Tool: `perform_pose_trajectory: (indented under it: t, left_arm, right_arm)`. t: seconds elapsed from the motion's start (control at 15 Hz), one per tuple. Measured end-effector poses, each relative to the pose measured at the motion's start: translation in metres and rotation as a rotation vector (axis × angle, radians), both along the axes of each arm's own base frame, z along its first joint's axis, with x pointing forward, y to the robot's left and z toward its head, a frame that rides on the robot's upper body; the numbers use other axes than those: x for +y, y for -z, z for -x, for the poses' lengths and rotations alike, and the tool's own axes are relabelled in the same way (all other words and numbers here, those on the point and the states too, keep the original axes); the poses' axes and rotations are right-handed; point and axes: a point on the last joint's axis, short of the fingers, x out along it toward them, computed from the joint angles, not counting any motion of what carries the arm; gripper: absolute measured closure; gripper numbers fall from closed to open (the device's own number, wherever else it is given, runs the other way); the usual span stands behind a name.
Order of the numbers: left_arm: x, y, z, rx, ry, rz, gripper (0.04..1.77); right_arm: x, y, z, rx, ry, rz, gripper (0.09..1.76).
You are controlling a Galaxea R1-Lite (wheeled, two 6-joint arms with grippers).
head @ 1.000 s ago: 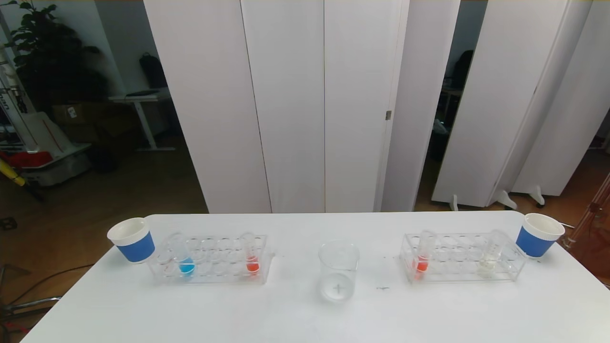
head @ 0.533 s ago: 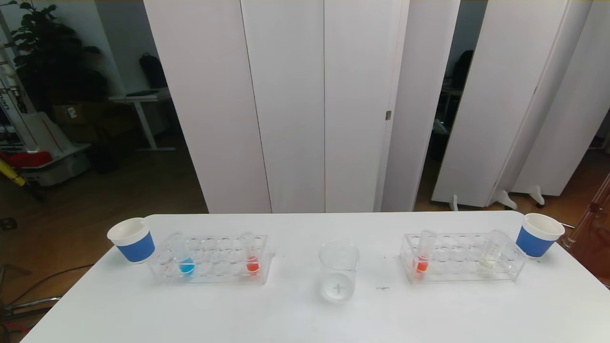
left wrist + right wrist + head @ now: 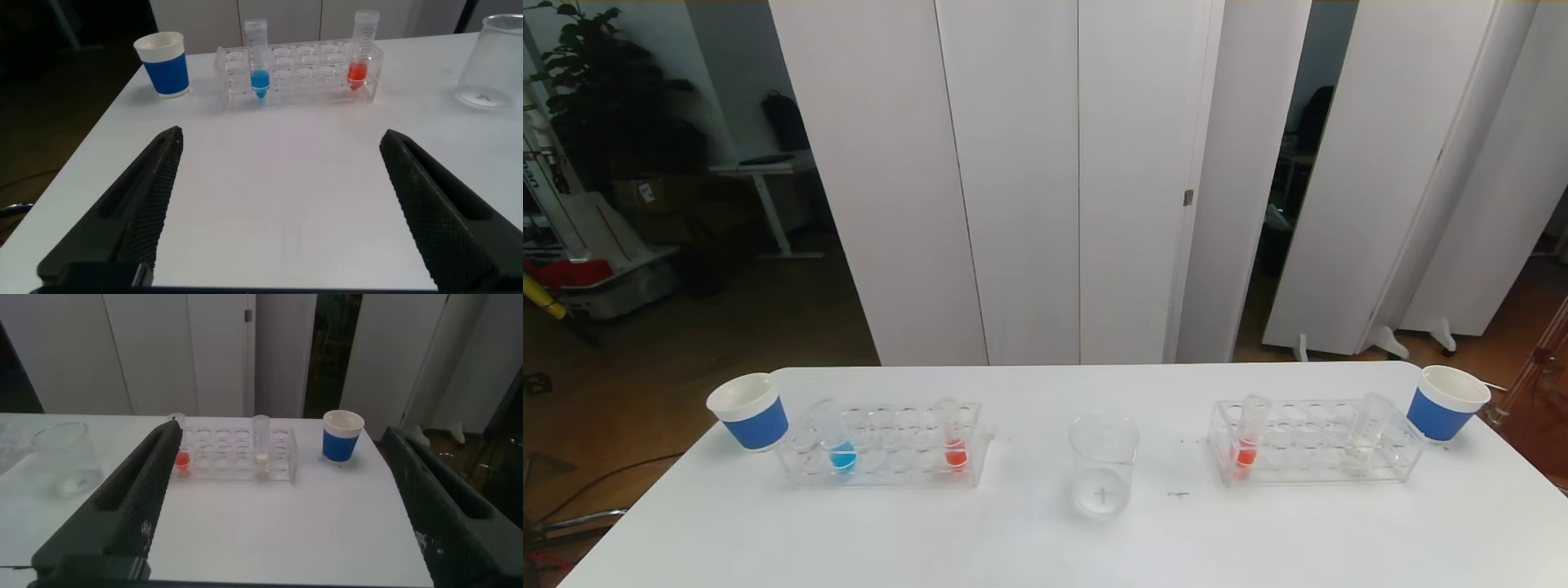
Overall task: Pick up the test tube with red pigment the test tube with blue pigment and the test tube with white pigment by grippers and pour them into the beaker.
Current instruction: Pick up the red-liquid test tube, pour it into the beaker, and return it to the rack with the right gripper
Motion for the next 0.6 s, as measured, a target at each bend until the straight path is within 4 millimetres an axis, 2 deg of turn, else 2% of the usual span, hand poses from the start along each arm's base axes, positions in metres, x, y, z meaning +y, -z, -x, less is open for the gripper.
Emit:
perform_pose_trajectory:
  t: [0.33,0.6]
  left_arm:
    - [0.0,0.0,0.0,0.0,0.0,0.0,0.09]
    - [0.0,0.0,0.0,0.0,0.0,0.0,0.09]
  right_arm:
    - [0.0,-0.049,-0.023,0.025,0.005,-0.003,0.1]
    - [0.0,-0.067,-0.06,0.057,-0.002,-0.002,0.1]
